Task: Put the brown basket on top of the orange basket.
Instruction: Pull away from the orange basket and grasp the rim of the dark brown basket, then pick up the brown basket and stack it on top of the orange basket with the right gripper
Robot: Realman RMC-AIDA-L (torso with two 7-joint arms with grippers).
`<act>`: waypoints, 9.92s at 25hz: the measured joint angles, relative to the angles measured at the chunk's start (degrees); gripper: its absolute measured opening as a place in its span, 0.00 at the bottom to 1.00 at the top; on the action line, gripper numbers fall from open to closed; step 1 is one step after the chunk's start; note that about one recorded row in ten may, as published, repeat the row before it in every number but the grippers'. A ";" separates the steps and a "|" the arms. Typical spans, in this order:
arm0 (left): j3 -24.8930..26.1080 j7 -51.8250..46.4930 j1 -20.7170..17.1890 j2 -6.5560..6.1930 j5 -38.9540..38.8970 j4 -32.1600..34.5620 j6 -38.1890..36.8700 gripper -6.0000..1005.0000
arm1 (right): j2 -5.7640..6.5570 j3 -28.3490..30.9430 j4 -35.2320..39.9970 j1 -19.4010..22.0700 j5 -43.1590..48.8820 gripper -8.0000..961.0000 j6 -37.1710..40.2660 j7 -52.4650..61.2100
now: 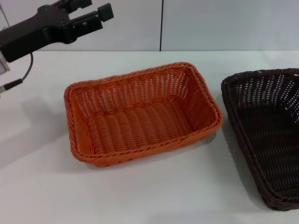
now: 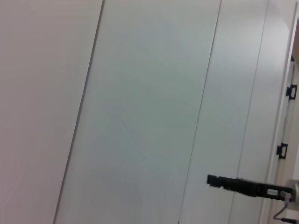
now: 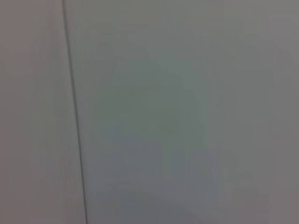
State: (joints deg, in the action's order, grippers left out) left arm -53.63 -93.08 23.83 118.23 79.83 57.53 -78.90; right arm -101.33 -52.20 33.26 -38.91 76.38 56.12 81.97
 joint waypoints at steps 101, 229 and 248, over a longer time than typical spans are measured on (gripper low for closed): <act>10.28 0.96 -2.19 -0.67 -6.10 -7.77 -0.71 0.84 | -17.53 -10.71 31.20 -6.85 71.67 0.44 64.90 12.17; 16.12 2.47 -2.49 -0.73 -7.20 -11.32 -2.99 0.84 | -3.49 17.84 10.17 -9.17 60.07 0.19 58.90 7.65; 16.89 4.48 -2.47 -0.68 -7.24 -11.58 -2.82 0.84 | -8.45 18.23 18.01 -8.71 44.20 0.19 55.47 17.20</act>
State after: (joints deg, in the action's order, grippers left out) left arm -36.74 -88.59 21.36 117.55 72.59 45.95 -81.72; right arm -109.78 -33.97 51.27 -47.62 120.58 111.59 99.17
